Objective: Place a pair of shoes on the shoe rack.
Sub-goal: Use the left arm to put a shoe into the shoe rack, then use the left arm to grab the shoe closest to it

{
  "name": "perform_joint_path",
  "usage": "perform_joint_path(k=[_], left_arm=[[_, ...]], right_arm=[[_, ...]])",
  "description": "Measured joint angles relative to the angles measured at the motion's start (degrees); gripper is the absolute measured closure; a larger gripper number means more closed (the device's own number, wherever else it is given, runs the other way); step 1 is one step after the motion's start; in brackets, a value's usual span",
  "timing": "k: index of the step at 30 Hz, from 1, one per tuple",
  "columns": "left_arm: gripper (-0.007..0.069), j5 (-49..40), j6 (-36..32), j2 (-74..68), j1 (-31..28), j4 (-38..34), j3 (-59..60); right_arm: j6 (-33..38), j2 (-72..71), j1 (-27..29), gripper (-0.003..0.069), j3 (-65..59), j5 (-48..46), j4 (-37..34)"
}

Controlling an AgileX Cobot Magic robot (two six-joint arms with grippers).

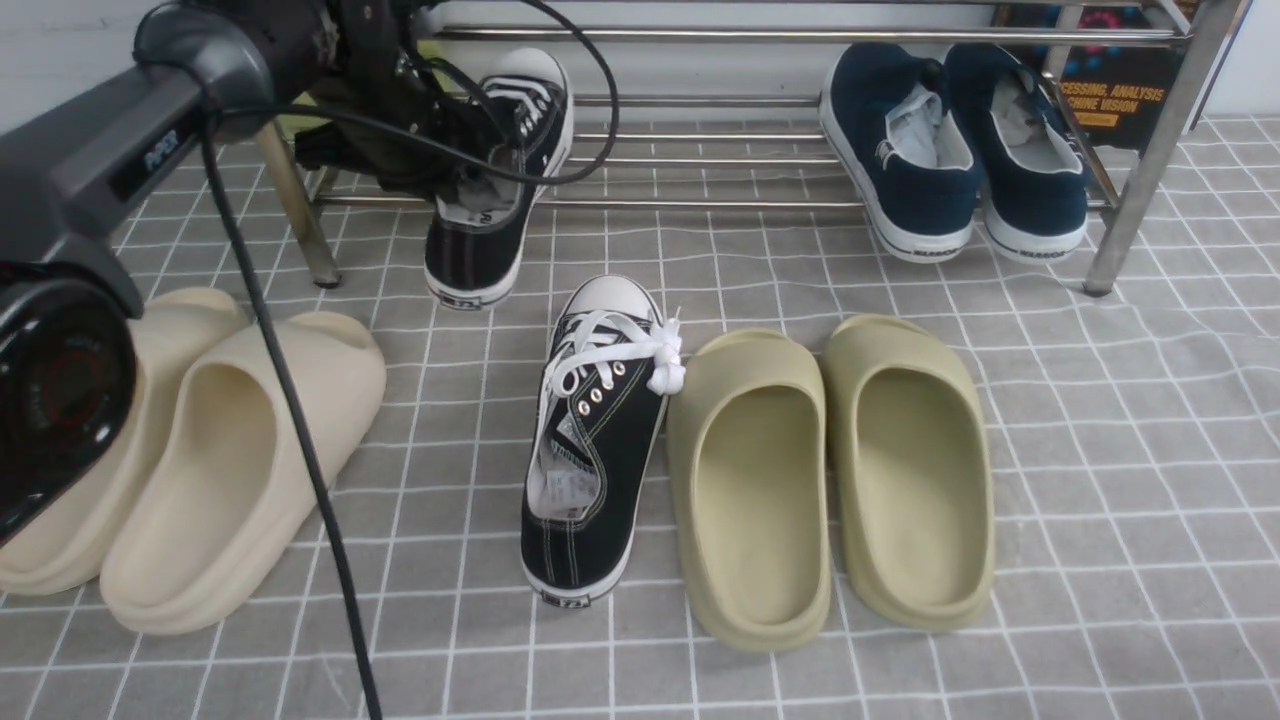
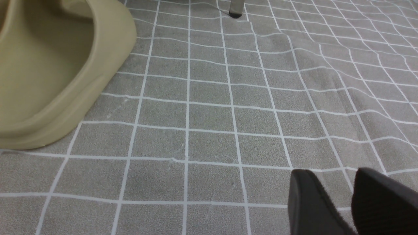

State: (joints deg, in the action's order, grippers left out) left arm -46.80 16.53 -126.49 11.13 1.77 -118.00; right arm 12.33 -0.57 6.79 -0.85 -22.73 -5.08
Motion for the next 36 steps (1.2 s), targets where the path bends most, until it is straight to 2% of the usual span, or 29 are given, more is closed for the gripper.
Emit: perform_joint_path(k=[6,10,18,19,20,21,23,24,28,32,33,36], left_arm=[[0.0638,5.0,3.0,-1.1,0.0,3.0,-1.6],[0.0638,9.2,8.0,-1.1,0.1,5.4,-1.5],[0.0618,12.8,10.2,-1.1,0.0,7.2,-1.5],[0.057,13.0,10.2,-1.1,0.0,7.2,-1.5],[0.057,13.0,10.2,-1.1,0.0,7.2,-1.5],[0.0501,12.8,10.2,-1.1,0.1,7.1,-1.8],[0.0449,12.3,10.2,-1.1,0.1,7.1,-2.0],[0.0378,10.9,10.4,-0.9,0.1,7.2,-2.1],[0.0255,-0.5,8.7,2.2,0.5,3.5,-2.1],[0.022,-13.0,2.1,9.0,3.1,2.0,-2.1],[0.0218,-18.5,0.4,12.0,4.9,1.1,-2.2],[0.022,-22.5,-0.8,14.7,7.4,-0.7,-1.3]], right_arm=[[0.0,0.0,0.0,0.042,0.0,0.0,0.0],[0.0,0.0,0.0,0.042,0.0,0.0,0.0],[0.0,0.0,0.0,0.042,0.0,0.0,0.0],[0.0,0.0,0.0,0.042,0.0,0.0,0.0],[0.0,0.0,0.0,0.042,0.0,0.0,0.0],[0.0,0.0,0.0,0.042,0.0,0.0,0.0],[0.0,0.0,0.0,0.0419,0.0,0.0,0.0],[0.0,0.0,0.0,0.0419,0.0,0.0,0.0],[0.0,0.0,0.0,0.0419,0.0,0.0,0.0],[0.0,0.0,0.0,0.0419,0.0,0.0,0.0],[0.0,0.0,0.0,0.0419,0.0,0.0,0.0],[0.0,0.0,0.0,0.0419,0.0,0.0,0.0]])
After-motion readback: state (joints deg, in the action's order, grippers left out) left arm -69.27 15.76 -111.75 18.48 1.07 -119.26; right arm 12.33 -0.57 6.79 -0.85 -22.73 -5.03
